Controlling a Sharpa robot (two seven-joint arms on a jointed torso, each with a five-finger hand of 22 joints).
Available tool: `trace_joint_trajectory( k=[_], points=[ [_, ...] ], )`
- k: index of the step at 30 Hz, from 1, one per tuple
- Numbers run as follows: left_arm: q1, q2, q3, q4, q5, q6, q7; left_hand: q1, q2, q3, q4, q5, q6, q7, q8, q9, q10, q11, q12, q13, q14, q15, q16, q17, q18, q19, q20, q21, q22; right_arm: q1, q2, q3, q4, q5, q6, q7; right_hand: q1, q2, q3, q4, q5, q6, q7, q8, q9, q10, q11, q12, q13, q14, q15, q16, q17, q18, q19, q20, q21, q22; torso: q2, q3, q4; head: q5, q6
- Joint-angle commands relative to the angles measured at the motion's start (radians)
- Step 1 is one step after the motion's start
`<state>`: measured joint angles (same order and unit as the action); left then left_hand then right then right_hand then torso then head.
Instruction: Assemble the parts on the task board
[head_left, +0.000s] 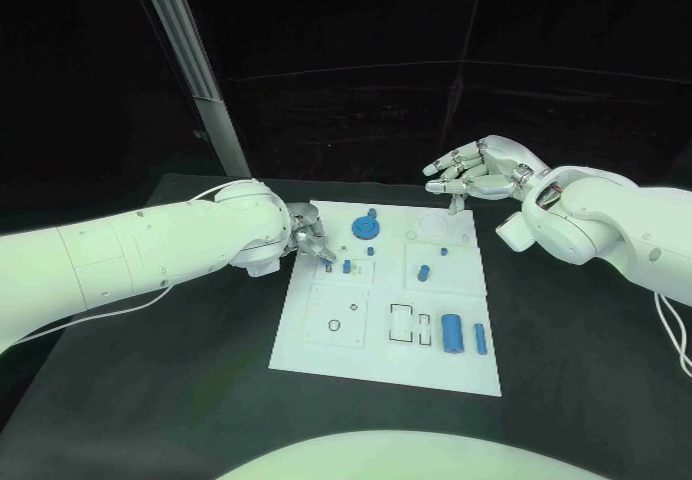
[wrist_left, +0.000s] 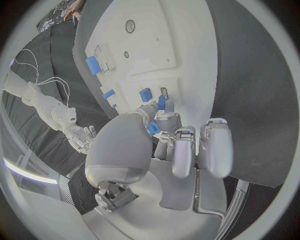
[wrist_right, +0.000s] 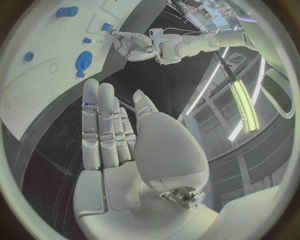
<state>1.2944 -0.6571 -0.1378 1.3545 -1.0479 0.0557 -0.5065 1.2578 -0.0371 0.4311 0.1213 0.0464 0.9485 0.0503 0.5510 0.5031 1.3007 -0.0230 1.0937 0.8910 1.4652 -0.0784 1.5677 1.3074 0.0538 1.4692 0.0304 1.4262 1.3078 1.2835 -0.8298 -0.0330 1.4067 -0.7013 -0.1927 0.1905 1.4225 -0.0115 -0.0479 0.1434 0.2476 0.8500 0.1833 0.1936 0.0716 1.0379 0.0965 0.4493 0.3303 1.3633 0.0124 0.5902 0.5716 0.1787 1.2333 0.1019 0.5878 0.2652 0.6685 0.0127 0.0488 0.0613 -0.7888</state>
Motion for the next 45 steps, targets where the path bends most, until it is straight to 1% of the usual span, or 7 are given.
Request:
trace_joint_trajectory(
  k=[1, 9, 16, 20, 27, 38, 45],
  points=[
    [0.001, 0.003, 0.000, -0.003, -0.029, 0.016, -0.011, -0.004, 0.007, 0.081, -0.074, 0.004, 0.001, -0.003, 0.007, 0.003, 0.006, -0.002, 0.005, 0.000, 0.106, -0.001, 0.003, 0.263, -0.006, 0.010, -0.002, 0.006, 0.062, 0.002, 0.001, 0.000, 0.001, 0.002, 0.009, 0.006, 0.000, 0.006, 0.000, 0.000, 0.006, -0.007, 0.000, 0.007, 0.000, -0.006, 0.002, -0.003, -0.002, -0.005, -0.001, 0.007, 0.001, 0.003, 0.001, 0.008, -0.005, -0.001, 0.000, 0.0001, 0.0011, 0.000, -0.002],
    [0.001, 0.006, -0.001, -0.004, -0.037, 0.040, -0.018, -0.005, 0.007, 0.082, -0.074, 0.004, 0.001, -0.003, 0.008, 0.003, 0.006, -0.002, 0.005, -0.001, 0.106, -0.001, 0.003, 0.263, -0.006, 0.010, -0.002, 0.006, 0.062, 0.002, 0.001, 0.000, 0.002, 0.002, 0.009, 0.007, 0.000, 0.006, 0.000, 0.000, 0.006, -0.007, 0.000, 0.007, 0.000, -0.006, 0.002, -0.003, -0.002, -0.005, -0.001, 0.007, 0.001, 0.003, 0.001, 0.008, -0.005, -0.001, 0.000, -0.0004, 0.0002, 0.000, -0.006],
    [0.001, 0.011, -0.010, -0.011, -0.038, 0.042, -0.018, -0.006, 0.006, 0.084, -0.074, 0.004, 0.001, -0.004, 0.009, 0.003, 0.006, -0.003, 0.005, -0.001, 0.106, -0.001, 0.003, 0.263, -0.006, 0.010, -0.002, 0.006, 0.062, 0.002, 0.002, 0.000, 0.002, 0.002, 0.010, 0.007, 0.000, 0.006, 0.000, 0.000, 0.006, -0.007, 0.000, 0.007, 0.000, -0.006, 0.002, -0.003, -0.002, -0.005, -0.001, 0.007, 0.001, 0.003, 0.001, 0.008, -0.005, -0.001, 0.000, -0.0004, 0.0006, 0.001, -0.007],
    [0.001, 0.011, -0.013, -0.011, -0.038, 0.040, -0.016, -0.007, 0.006, 0.084, -0.074, 0.004, 0.001, -0.004, 0.009, 0.004, 0.007, -0.003, 0.005, 0.000, 0.106, -0.001, 0.003, 0.263, -0.006, 0.011, -0.002, 0.007, 0.063, 0.002, 0.002, 0.000, 0.002, 0.002, 0.010, 0.007, 0.000, 0.006, 0.000, 0.000, 0.006, -0.007, 0.000, 0.007, 0.000, -0.006, 0.002, -0.003, -0.002, -0.005, -0.001, 0.007, 0.001, 0.003, 0.001, 0.008, -0.005, -0.001, 0.000, -0.0008, 0.0006, -0.001, -0.009],
    [0.001, 0.009, -0.014, -0.003, -0.038, 0.044, -0.014, -0.007, 0.005, 0.085, -0.075, 0.004, 0.001, -0.004, 0.010, 0.004, 0.008, -0.003, 0.007, 0.002, 0.106, -0.001, 0.003, 0.263, -0.006, 0.011, -0.002, 0.007, 0.064, 0.002, 0.002, 0.000, 0.002, 0.002, 0.010, 0.008, 0.000, 0.006, 0.000, 0.000, 0.006, -0.007, 0.000, 0.007, 0.000, -0.006, 0.002, -0.003, -0.002, -0.005, -0.001, 0.007, 0.001, 0.003, 0.001, 0.008, -0.005, -0.001, 0.000, 0.0003, 0.0007, 0.000, -0.010],
    [0.001, 0.009, -0.016, 0.008, -0.038, 0.045, -0.015, -0.009, 0.003, 0.089, -0.076, 0.004, 0.001, -0.005, 0.012, 0.005, 0.009, -0.003, 0.008, 0.003, 0.106, -0.002, 0.003, 0.263, -0.007, 0.012, -0.002, 0.008, 0.065, 0.002, 0.002, 0.000, 0.003, 0.002, 0.011, 0.008, 0.000, 0.006, 0.000, 0.000, 0.006, -0.007, 0.000, 0.007, 0.000, -0.006, 0.002, -0.003, -0.002, -0.005, -0.001, 0.007, 0.001, 0.003, 0.001, 0.008, -0.005, -0.001, 0.000, -0.0006, 0.0007, 0.000, -0.012],
    [0.001, 0.011, -0.019, 0.006, -0.038, 0.044, -0.017, -0.009, 0.003, 0.089, -0.076, 0.004, 0.001, -0.005, 0.012, 0.005, 0.009, -0.003, 0.008, 0.003, 0.106, -0.002, 0.003, 0.263, -0.007, 0.012, -0.002, 0.008, 0.065, 0.002, 0.002, 0.000, 0.005, 0.002, 0.011, 0.009, 0.001, 0.008, 0.000, 0.000, 0.005, -0.007, 0.000, 0.008, 0.000, -0.006, 0.002, -0.003, -0.004, -0.006, -0.001, 0.007, 0.001, 0.003, 0.001, 0.008, -0.006, -0.001, 0.000, 0.0009, 0.0002, 0.002, -0.011]
  ],
)
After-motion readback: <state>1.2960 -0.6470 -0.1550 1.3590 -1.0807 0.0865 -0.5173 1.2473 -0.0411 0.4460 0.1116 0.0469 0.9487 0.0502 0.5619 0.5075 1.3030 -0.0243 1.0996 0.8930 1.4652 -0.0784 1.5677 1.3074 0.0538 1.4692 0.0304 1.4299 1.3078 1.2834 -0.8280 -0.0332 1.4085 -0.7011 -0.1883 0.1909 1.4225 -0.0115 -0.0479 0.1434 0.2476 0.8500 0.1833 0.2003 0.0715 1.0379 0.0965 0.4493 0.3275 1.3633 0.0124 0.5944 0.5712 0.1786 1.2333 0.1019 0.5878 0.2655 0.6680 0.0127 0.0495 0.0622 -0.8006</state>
